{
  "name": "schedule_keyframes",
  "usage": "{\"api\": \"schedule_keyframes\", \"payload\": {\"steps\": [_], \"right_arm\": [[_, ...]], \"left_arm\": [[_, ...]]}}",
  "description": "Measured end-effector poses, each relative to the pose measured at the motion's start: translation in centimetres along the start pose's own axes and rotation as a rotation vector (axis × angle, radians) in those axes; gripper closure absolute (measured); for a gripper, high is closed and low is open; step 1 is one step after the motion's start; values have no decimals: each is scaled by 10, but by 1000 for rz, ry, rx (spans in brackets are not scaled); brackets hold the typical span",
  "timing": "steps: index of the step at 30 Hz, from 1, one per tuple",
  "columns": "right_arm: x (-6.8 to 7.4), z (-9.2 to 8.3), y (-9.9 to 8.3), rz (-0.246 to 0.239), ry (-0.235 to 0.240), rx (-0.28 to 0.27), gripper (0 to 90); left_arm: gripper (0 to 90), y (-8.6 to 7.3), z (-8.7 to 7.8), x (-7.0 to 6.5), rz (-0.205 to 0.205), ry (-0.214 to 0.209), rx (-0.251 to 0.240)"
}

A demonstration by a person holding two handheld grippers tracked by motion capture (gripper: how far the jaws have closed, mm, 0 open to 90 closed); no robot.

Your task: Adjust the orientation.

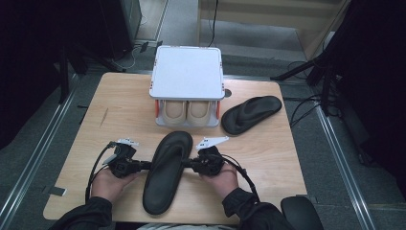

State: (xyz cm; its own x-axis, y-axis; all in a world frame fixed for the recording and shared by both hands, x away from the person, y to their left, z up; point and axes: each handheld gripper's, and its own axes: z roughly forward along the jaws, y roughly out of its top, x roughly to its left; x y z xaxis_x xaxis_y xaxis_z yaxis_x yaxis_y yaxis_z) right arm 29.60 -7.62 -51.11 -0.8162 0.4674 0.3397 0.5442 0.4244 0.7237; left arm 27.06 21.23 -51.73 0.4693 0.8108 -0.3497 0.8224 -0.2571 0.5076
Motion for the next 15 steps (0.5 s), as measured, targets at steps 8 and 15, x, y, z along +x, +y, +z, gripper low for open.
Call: {"api": "schedule_keyframes", "payload": {"steps": [8,15], "right_arm": [[-6,-1,3,-12,-37,-5,896],[-13,-4,6,4,-60,-7,900]], "left_arm": [[896,1,3,-6,9,-12,-3],[893,2,5,-12,15,-36,-9]]}}
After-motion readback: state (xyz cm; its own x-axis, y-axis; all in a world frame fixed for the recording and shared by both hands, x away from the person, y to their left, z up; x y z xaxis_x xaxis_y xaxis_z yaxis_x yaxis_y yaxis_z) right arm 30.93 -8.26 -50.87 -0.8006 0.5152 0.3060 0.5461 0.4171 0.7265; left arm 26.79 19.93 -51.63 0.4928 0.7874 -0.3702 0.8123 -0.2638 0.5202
